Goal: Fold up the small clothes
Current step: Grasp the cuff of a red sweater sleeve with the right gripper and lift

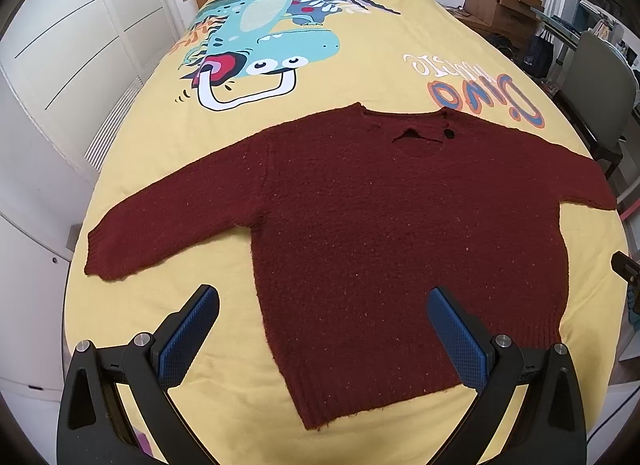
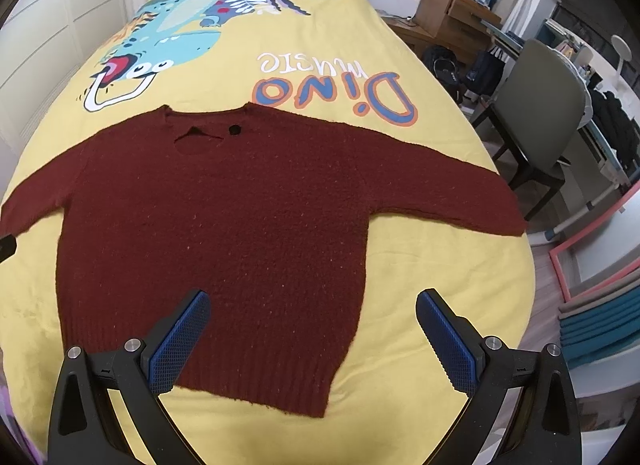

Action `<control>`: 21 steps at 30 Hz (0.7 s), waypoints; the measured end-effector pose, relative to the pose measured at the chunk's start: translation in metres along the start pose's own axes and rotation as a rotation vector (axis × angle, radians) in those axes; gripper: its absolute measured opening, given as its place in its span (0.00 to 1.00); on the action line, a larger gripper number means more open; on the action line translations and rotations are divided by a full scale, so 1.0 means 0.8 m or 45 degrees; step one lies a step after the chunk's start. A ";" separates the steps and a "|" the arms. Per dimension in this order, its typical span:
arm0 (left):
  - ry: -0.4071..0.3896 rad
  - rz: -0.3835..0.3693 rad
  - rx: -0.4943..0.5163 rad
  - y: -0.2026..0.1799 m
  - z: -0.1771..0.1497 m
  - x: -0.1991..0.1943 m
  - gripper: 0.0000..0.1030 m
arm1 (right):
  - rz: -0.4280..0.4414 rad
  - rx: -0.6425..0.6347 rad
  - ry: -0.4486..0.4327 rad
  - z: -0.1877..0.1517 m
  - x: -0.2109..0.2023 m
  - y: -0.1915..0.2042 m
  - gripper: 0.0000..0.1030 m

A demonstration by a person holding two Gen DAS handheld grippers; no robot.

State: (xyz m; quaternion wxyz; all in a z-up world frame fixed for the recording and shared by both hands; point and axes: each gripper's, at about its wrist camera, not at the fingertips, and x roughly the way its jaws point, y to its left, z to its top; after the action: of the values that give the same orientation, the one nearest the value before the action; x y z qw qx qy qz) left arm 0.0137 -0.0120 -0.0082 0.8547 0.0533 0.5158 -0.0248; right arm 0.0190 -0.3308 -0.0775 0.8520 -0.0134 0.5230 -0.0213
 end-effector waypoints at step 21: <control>0.091 0.010 -0.027 0.016 0.047 0.098 0.99 | 0.033 0.662 0.060 0.042 0.217 -0.288 0.99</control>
State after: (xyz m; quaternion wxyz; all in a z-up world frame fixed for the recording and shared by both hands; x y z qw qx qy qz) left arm 0.0845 -0.0023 -0.0595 0.8364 0.0470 0.5460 -0.0140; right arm 0.1223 -0.5699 -0.2062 0.8146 0.2133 0.5197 -0.1444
